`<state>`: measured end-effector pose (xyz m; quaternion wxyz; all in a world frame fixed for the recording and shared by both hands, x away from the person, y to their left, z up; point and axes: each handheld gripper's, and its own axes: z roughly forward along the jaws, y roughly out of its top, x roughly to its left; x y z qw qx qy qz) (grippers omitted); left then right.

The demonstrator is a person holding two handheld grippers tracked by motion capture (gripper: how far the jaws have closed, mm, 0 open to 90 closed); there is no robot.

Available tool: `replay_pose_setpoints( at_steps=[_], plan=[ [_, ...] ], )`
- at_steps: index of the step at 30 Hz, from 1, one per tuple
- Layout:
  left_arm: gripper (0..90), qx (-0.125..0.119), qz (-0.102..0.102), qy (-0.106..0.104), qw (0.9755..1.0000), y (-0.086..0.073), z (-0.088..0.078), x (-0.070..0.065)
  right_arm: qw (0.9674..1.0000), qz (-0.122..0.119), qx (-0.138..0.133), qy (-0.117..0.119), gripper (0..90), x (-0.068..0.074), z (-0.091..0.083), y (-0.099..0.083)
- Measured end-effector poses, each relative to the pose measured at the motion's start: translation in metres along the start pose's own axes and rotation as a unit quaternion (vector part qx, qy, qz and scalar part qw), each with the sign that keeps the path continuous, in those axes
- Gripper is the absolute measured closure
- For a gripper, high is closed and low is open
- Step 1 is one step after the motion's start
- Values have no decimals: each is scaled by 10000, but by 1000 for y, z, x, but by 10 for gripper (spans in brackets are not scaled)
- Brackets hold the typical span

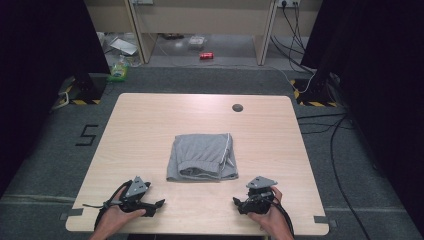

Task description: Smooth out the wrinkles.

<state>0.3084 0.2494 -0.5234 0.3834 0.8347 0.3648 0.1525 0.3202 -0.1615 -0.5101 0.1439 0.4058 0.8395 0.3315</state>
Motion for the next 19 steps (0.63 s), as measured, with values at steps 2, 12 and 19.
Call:
replay_pose_setpoints(
  at_steps=[2,12,19],
  plan=[
    [149,0,1,-1,10000,0,0,0,10000,-39,8,-32,156,1,1,0],
    [149,1,6,-5,10000,0,0,0,10000,-58,3,-46,156,1,2,1],
    [149,10,15,-16,10000,0,0,0,10000,-30,-14,-10,157,-1,1,1]
  ],
)
